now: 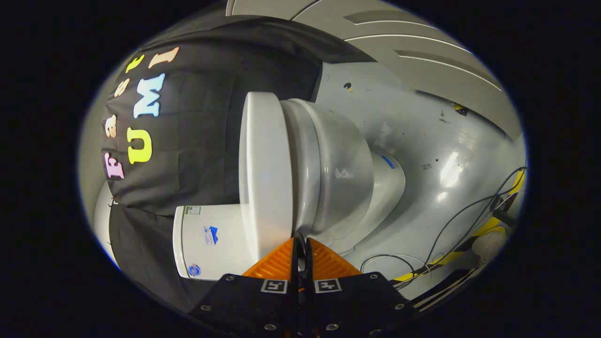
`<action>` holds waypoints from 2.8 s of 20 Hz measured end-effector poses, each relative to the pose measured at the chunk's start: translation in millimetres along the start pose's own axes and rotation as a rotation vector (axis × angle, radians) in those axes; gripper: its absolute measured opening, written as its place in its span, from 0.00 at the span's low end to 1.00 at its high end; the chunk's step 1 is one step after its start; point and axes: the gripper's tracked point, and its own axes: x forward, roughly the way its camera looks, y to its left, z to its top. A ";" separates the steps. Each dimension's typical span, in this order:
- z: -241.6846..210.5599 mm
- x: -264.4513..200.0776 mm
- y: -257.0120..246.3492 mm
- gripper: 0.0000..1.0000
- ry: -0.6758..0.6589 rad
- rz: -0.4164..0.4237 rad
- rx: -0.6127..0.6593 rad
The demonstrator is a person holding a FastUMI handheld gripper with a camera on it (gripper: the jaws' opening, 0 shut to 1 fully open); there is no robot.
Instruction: Open the toilet lid.
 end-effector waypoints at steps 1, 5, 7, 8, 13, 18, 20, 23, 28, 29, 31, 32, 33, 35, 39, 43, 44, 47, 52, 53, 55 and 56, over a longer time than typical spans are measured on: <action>-0.4 0.8 -0.2 0.03 -0.004 -0.005 -0.010; -1.3 0.2 1.6 0.00 -0.002 -0.029 0.011; -2.9 -1.9 2.8 0.00 -0.006 -0.056 -0.027; -2.7 -3.4 4.8 0.00 -0.010 -0.061 -0.038; -4.2 -7.3 17.1 0.00 -0.033 -0.073 -0.045; -4.0 -13.2 32.0 0.00 -0.045 -0.074 -0.070; -4.3 -15.0 37.3 0.00 -0.053 -0.073 -0.078; -4.0 -18.0 46.7 0.00 -0.075 -0.072 -0.091; -7.4 -24.6 64.6 0.00 -0.093 -0.082 -0.151; -7.4 -25.3 68.9 0.00 -0.097 -0.082 -0.165; -8.5 -29.4 78.4 0.00 -0.105 -0.076 -0.186; -9.1 -30.9 83.4 0.00 -0.112 -0.071 -0.195; -9.8 -31.4 88.5 0.00 -0.115 -0.068 -0.206; -13.1 -34.7 100.9 0.00 -0.125 -0.062 -0.231; -18.0 -38.8 124.0 0.00 -0.155 -0.065 -0.296; -24.7 -41.0 144.7 0.00 -0.181 -0.053 -0.360; -25.9 -42.0 147.6 0.00 -0.188 -0.055 -0.371; -30.8 -43.3 159.3 0.00 -0.205 -0.051 -0.407; -38.9 -44.3 181.0 0.00 -0.226 -0.046 -0.481; -40.9 -45.2 184.4 0.00 -0.229 -0.043 -0.496; -43.0 -45.3 189.7 0.00 -0.237 -0.042 -0.528; -44.6 -46.1 192.9 0.00 -0.240 -0.039 -0.539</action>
